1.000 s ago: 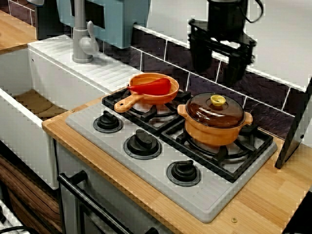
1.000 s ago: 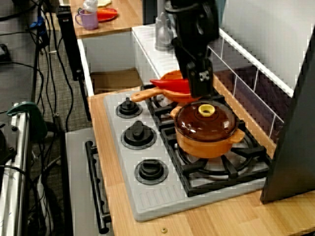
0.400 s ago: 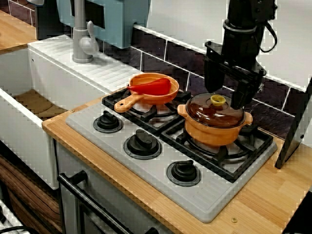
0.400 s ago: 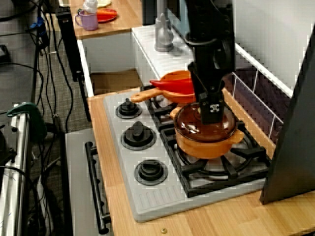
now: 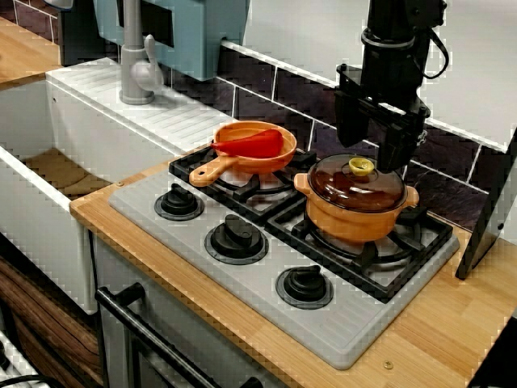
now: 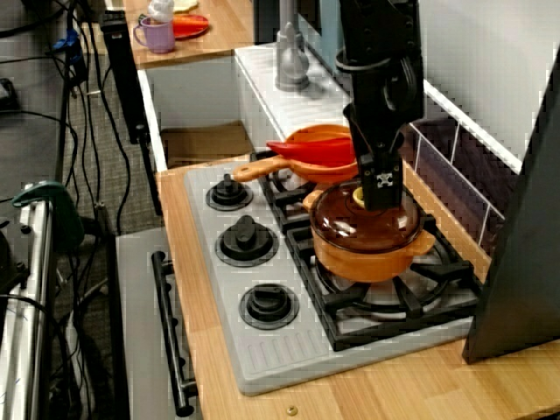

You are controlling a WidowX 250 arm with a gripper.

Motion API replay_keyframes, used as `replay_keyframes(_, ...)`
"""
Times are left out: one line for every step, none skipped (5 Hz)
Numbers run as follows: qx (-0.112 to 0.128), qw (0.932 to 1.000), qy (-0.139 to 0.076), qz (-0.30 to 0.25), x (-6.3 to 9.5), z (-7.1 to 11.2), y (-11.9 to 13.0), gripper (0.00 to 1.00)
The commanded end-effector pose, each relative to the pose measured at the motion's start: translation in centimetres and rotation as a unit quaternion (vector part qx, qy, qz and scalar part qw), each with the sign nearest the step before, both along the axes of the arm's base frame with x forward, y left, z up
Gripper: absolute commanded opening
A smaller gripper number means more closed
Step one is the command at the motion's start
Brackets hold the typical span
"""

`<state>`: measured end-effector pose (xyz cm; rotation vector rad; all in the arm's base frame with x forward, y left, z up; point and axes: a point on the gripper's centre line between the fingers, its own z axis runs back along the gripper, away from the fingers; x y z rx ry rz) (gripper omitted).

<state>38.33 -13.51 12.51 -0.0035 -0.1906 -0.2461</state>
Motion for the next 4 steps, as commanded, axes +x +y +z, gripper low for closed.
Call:
replay_keyframes(-0.008,0.9996,-0.027,-0.003,0.0,1.5,0.4,1.0)
replay_keyframes(-0.013,0.9995,-0.027,-0.011,-0.3,1.6,0.2,1.0)
replay_keyframes(-0.003,0.9995,-0.03,-0.006,-0.3,0.9,0.2,1.0)
replay_keyframes(0.0,0.9996,-0.026,-0.006,0.0,0.5,0.4,1.0)
